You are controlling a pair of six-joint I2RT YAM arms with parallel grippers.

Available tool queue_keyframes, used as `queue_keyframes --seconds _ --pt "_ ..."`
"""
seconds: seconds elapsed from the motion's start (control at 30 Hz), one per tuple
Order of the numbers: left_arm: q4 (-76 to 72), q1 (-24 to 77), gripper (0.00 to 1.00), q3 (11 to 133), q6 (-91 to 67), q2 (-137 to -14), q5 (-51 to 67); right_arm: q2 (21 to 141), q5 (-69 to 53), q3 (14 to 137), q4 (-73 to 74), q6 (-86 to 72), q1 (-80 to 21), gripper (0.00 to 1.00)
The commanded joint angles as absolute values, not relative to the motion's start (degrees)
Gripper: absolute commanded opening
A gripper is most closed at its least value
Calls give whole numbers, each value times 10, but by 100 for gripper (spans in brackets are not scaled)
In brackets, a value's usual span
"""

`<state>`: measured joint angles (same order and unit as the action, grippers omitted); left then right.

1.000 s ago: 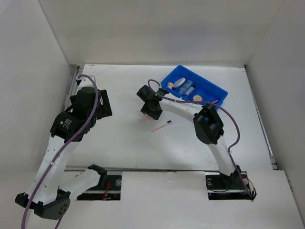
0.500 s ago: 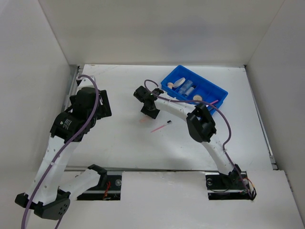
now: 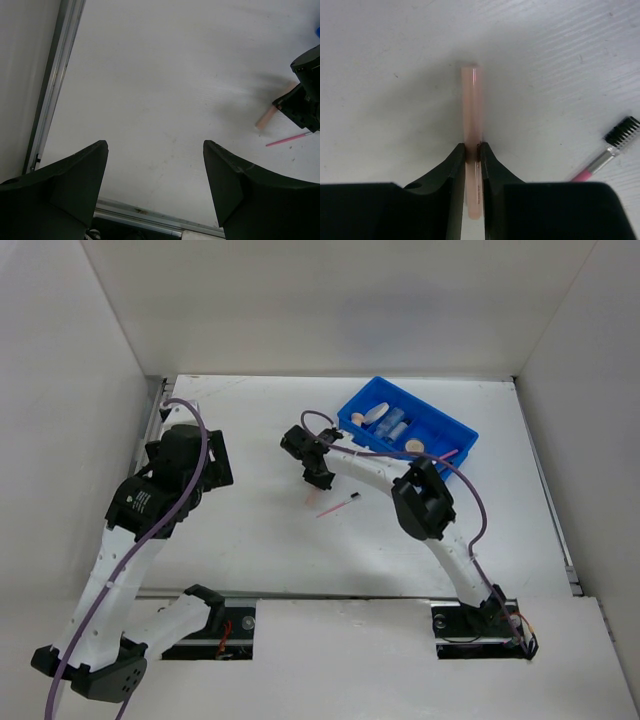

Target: Organize the makeup

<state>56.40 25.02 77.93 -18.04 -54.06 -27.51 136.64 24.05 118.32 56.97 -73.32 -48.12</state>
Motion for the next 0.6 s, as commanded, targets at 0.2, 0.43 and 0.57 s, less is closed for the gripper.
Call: queue_keyframes --seconds 0.2,0.43,0.57 --pt "555 250 74 772 -172 -532 -282 1175 336 1084 526 -666 -500 11" --pt "555 250 74 772 -172 -537 -282 1021 314 969 480 -601 -361 11" --pt "550 250 74 772 -172 -542 -282 963 308 916 472 -558 -273 11"
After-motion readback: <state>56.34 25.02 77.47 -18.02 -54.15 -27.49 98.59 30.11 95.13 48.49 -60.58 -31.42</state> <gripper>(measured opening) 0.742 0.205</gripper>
